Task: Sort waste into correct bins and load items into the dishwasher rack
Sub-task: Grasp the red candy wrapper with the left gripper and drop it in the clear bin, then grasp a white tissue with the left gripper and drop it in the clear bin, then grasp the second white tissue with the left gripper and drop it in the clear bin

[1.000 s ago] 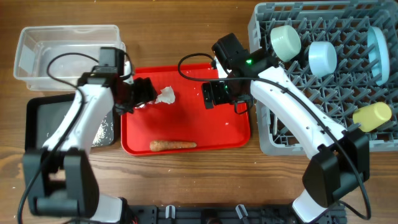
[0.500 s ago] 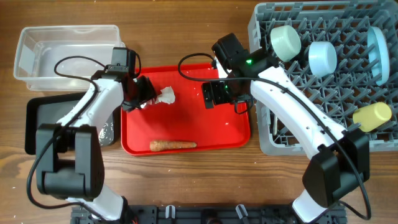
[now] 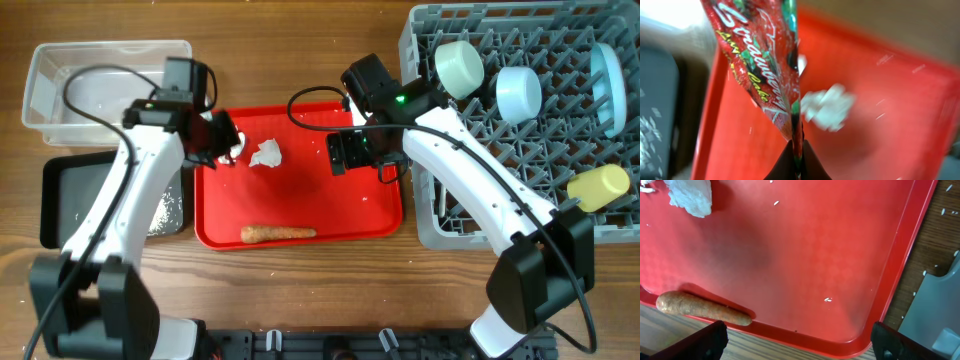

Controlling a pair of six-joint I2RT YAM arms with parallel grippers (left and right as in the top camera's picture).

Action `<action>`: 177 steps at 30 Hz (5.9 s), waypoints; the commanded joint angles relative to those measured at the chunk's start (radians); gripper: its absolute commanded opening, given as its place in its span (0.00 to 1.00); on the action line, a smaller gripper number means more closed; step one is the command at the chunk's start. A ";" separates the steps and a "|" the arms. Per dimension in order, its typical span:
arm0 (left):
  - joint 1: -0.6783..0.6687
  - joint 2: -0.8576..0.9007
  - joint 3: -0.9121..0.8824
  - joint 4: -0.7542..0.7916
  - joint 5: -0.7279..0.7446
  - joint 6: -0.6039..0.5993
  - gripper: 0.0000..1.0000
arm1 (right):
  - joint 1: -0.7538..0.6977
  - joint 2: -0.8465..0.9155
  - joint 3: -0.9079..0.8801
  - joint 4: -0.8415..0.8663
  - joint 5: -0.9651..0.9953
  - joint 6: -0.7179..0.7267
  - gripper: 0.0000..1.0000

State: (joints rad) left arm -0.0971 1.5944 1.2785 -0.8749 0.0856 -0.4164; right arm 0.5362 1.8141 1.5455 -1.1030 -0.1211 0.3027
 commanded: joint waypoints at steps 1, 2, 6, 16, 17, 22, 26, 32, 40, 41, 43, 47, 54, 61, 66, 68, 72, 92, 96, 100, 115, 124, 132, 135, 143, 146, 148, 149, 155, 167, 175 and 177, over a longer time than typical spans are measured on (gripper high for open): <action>0.024 -0.058 0.051 0.063 -0.109 0.047 0.04 | 0.003 0.011 -0.002 -0.001 0.024 0.011 0.94; 0.040 -0.058 0.051 0.094 -0.141 0.046 0.04 | 0.003 0.011 -0.002 -0.001 0.024 0.011 0.94; 0.149 -0.024 0.051 0.235 -0.166 0.042 0.04 | 0.003 0.011 -0.002 -0.001 0.024 0.011 0.94; 0.254 0.079 0.057 0.415 -0.116 0.043 0.43 | 0.003 0.011 -0.002 -0.005 0.024 0.011 0.93; 0.252 0.068 0.057 0.410 -0.092 0.043 0.43 | 0.003 0.011 -0.002 -0.006 0.024 0.011 0.94; 0.175 0.043 0.056 0.229 0.082 0.044 0.34 | 0.003 0.011 -0.002 -0.001 0.024 0.011 0.94; 0.045 0.113 0.043 0.121 -0.041 0.051 0.45 | 0.003 0.011 -0.002 -0.001 0.024 0.011 0.94; -0.010 0.259 0.034 0.127 -0.167 0.050 0.43 | 0.003 0.011 -0.002 -0.002 0.024 0.011 0.94; -0.011 0.377 0.034 0.144 -0.172 0.042 0.20 | 0.003 0.011 -0.002 -0.002 0.024 0.011 0.94; -0.011 0.377 0.034 0.144 -0.173 0.043 0.11 | 0.003 0.011 -0.002 -0.002 0.024 0.011 0.94; -0.011 0.377 0.034 0.137 -0.173 0.043 0.05 | 0.003 0.011 -0.002 -0.002 0.024 0.011 0.94; -0.011 0.369 0.035 0.119 -0.160 0.043 0.04 | 0.003 0.011 -0.002 -0.003 0.024 0.011 0.94; -0.011 0.210 0.046 0.087 -0.158 0.043 0.04 | 0.003 0.011 -0.002 -0.005 0.024 0.011 0.94; -0.013 0.188 0.042 0.051 -0.133 0.042 0.32 | 0.003 0.011 -0.002 -0.005 0.024 0.011 0.94; -0.013 0.286 0.042 0.056 -0.105 0.043 0.26 | 0.003 0.011 -0.002 -0.005 0.024 0.011 0.94; -0.013 0.320 0.041 0.064 -0.103 0.042 0.25 | 0.003 0.011 -0.002 -0.005 0.024 0.011 0.94; -0.013 0.378 0.041 0.075 -0.075 0.042 0.25 | 0.003 0.011 -0.002 -0.006 0.024 0.010 0.94; 0.075 0.047 0.206 0.030 -0.215 0.099 0.04 | -0.007 0.011 -0.002 -0.013 0.035 -0.014 0.94; 0.182 0.079 0.206 0.117 -0.218 0.095 0.04 | -0.007 0.011 -0.002 -0.013 0.035 -0.014 0.94; 0.253 0.146 0.206 0.203 -0.217 0.095 0.27 | -0.007 0.011 -0.002 -0.013 0.035 -0.014 0.93; 0.101 0.095 0.212 -0.021 0.108 0.099 0.51 | -0.012 0.009 -0.002 -0.022 0.052 0.029 0.93; -0.092 0.279 0.210 -0.094 0.081 0.093 0.55 | -0.153 -0.078 -0.002 -0.078 0.083 0.089 0.93; -0.109 0.474 0.210 -0.110 0.050 0.087 0.51 | -0.164 -0.078 -0.002 -0.087 0.079 0.089 0.93; -0.109 0.511 0.210 -0.105 0.043 0.087 0.36 | -0.164 -0.078 -0.002 -0.087 0.079 0.089 0.93; -0.108 0.526 0.210 -0.096 0.044 0.088 0.04 | -0.164 -0.078 -0.002 -0.091 0.079 0.089 0.93; -0.100 0.495 0.222 -0.124 0.043 0.089 0.04 | -0.164 -0.078 -0.002 -0.092 0.079 0.073 0.93; -0.084 0.443 0.247 -0.144 0.035 0.096 0.04 | -0.164 -0.078 -0.002 -0.092 0.079 0.066 0.93; -0.074 0.414 0.261 -0.154 0.017 0.096 0.04 | -0.164 -0.078 -0.002 -0.092 0.079 0.066 0.93; 0.068 0.180 0.299 -0.031 -0.185 0.095 0.04 | -0.164 -0.078 -0.002 -0.091 0.079 0.064 0.93; 0.282 0.217 0.299 0.154 -0.195 0.096 0.59 | -0.164 -0.078 -0.002 -0.087 0.080 0.064 0.93; 0.277 0.188 0.299 0.092 -0.126 0.117 0.58 | -0.164 -0.078 -0.002 -0.088 0.080 0.064 0.93; 0.268 0.188 0.299 0.023 -0.029 0.117 0.59 | -0.164 -0.078 -0.002 -0.087 0.080 0.063 0.93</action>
State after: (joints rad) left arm 0.1806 1.8141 1.5795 -0.7868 -0.0719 -0.3153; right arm 0.3702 1.7569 1.5452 -1.1923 -0.0544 0.3733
